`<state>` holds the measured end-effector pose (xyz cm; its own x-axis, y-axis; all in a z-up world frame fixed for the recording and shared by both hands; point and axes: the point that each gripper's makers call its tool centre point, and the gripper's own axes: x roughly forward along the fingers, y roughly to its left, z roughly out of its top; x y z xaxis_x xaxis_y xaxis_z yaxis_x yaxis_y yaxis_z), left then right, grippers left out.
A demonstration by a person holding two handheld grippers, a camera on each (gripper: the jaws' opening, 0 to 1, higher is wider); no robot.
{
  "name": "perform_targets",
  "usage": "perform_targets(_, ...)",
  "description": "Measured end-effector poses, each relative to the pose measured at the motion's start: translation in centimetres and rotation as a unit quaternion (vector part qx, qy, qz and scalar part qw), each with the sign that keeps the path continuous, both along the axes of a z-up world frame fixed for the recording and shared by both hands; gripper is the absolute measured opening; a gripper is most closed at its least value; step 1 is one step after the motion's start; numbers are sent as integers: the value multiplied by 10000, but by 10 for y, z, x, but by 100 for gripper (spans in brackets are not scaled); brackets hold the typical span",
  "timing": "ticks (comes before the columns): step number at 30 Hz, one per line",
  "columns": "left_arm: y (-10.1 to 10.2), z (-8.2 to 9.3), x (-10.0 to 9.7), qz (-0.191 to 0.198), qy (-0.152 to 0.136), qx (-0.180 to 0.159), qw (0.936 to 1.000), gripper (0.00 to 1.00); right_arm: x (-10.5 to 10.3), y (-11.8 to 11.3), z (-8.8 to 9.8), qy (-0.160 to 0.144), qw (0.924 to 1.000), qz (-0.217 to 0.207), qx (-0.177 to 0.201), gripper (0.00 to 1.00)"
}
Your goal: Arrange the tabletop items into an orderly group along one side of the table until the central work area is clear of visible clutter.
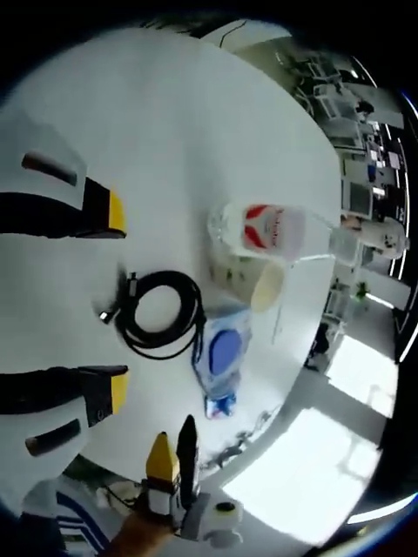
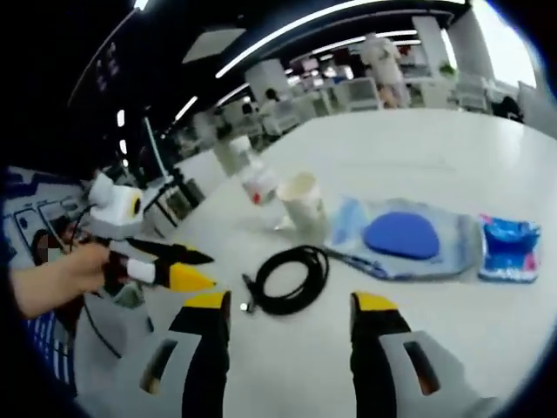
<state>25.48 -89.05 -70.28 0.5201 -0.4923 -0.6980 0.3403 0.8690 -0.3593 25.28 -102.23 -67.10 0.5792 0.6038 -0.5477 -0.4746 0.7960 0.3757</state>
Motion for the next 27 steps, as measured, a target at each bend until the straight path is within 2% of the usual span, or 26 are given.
perform_targets(12, -10, -18, 17, 273, 294, -1, 9992, 46, 27, 10, -19, 225, 9997, -4, 38, 50)
perform_targets(19, -17, -27, 20, 367, 415, 64, 9984, 40, 29, 20, -33, 312, 9994, 112, -59, 49)
perform_targets(25, -20, -33, 21, 432, 493, 126, 9978, 39, 32, 23, -44, 411, 9990, 130, -76, 49)
perform_targets(27, -19, -36, 21, 374, 497, 288, 9976, 39, 33, 23, -47, 423, 9990, 130, -109, 49)
